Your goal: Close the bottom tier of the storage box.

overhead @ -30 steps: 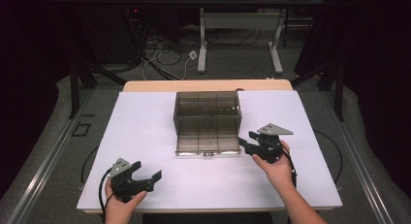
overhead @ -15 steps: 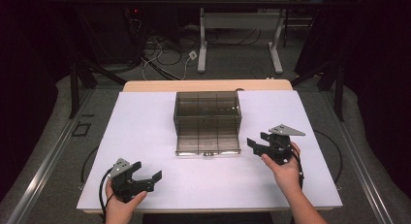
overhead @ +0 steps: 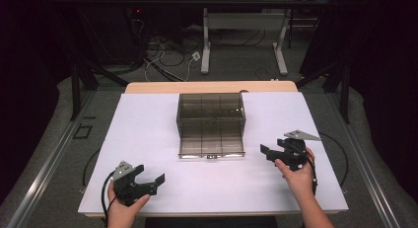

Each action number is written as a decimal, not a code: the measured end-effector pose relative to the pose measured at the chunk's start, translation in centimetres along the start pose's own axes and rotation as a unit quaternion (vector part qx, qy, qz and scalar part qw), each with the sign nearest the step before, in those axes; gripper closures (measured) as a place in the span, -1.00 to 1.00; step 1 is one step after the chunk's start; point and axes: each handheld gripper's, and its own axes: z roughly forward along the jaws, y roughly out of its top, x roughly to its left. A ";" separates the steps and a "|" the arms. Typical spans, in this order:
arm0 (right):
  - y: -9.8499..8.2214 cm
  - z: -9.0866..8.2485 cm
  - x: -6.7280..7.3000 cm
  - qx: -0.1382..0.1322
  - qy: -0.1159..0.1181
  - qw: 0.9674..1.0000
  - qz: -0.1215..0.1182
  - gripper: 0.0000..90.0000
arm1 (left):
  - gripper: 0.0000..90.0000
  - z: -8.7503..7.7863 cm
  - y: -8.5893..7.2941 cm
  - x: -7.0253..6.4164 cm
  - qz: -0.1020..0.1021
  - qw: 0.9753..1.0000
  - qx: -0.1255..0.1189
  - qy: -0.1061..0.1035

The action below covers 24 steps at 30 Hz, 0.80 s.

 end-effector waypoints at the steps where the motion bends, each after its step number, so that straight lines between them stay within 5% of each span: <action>1: -0.1 -0.1 -0.2 0.001 0.000 1.000 0.004 -0.51 | -0.92 0.0 0.0 0.0 -0.001 1.000 -0.001 -0.001; 8: -0.4 -0.2 -1.4 0.002 -0.025 1.000 0.015 -0.58 | -0.92 0.0 0.0 0.0 -0.002 1.000 0.000 -0.001; 18: -1.4 0.2 -2.4 0.007 -0.059 0.998 -0.018 -0.22 | -0.92 0.0 0.0 0.0 -0.002 1.000 -0.001 -0.002; 24: -2.1 0.3 -2.7 -0.002 -0.060 0.998 -0.010 -0.05 | -0.92 0.0 0.0 -0.1 -0.002 1.000 -0.001 -0.003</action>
